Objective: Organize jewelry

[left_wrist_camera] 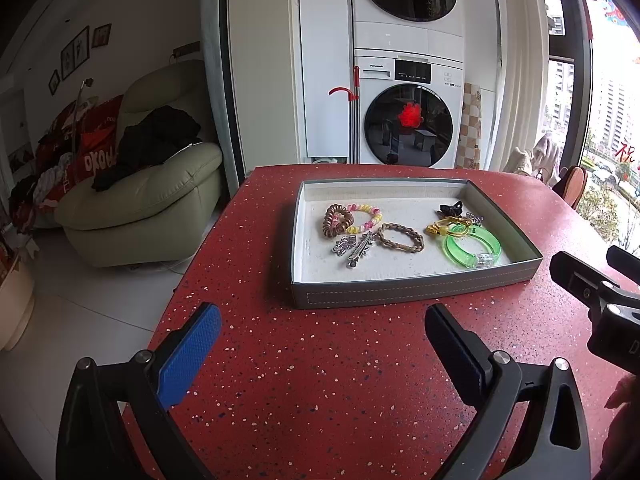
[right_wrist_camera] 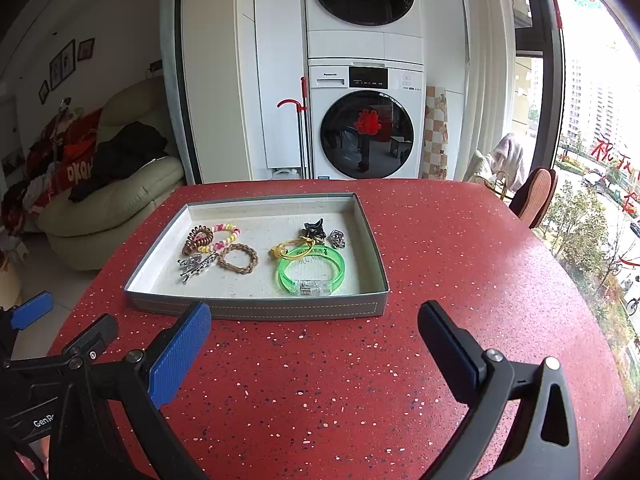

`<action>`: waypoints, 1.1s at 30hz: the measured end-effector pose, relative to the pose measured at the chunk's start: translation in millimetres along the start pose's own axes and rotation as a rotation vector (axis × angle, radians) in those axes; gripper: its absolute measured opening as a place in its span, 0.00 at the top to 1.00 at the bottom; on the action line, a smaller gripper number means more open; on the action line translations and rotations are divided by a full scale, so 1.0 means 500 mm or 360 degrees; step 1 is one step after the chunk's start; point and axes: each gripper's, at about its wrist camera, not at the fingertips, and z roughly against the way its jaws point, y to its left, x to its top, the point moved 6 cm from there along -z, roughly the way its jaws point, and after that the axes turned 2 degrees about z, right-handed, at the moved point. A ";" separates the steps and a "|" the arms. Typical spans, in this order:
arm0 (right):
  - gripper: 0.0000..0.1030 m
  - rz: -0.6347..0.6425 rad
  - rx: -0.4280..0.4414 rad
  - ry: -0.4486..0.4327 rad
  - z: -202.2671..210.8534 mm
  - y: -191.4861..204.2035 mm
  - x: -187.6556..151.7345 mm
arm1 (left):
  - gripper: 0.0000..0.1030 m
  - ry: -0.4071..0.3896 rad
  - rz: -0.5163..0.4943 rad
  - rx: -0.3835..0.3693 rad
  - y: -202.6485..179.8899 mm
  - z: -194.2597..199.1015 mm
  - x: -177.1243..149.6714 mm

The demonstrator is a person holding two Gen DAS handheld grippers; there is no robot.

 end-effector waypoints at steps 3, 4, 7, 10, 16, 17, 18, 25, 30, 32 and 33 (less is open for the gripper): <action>0.00 0.0000 0.0001 -0.0001 0.000 0.000 0.000 | 0.00 0.0000 0.0001 -0.0002 0.000 0.000 0.000; 0.00 0.0000 0.0001 0.0001 0.000 0.000 0.000 | 0.00 -0.0001 0.0001 -0.0003 0.000 0.000 0.000; 0.00 0.0001 0.0001 0.0001 0.000 0.000 0.000 | 0.00 0.0002 0.0001 -0.0004 -0.001 -0.001 -0.001; 0.00 -0.0002 0.0002 0.0000 0.000 0.001 0.000 | 0.00 0.0003 0.0000 -0.0006 -0.001 -0.001 -0.001; 0.00 -0.0002 0.0002 -0.0003 0.000 0.003 0.002 | 0.00 0.0004 0.0000 -0.0006 -0.001 -0.001 -0.001; 0.00 -0.0002 0.0003 -0.0001 0.000 0.004 0.003 | 0.00 0.0005 -0.0001 -0.0006 -0.001 -0.001 -0.001; 0.00 -0.0004 0.0004 -0.0001 0.000 0.004 0.003 | 0.00 0.0006 -0.0002 -0.0006 -0.002 -0.002 -0.002; 0.00 -0.0002 0.0002 -0.0003 0.001 0.003 0.002 | 0.00 0.0006 -0.0001 -0.0007 -0.003 -0.002 -0.002; 0.00 -0.0003 0.0001 -0.0004 0.000 0.003 0.003 | 0.00 0.0006 -0.0002 -0.0006 -0.002 -0.002 -0.002; 0.00 -0.0003 0.0002 -0.0003 0.001 0.006 0.004 | 0.00 0.0007 0.0000 -0.0007 -0.002 -0.002 -0.002; 0.00 -0.0003 0.0001 -0.0002 0.001 0.006 0.004 | 0.00 0.0008 0.0001 -0.0006 -0.002 -0.002 -0.002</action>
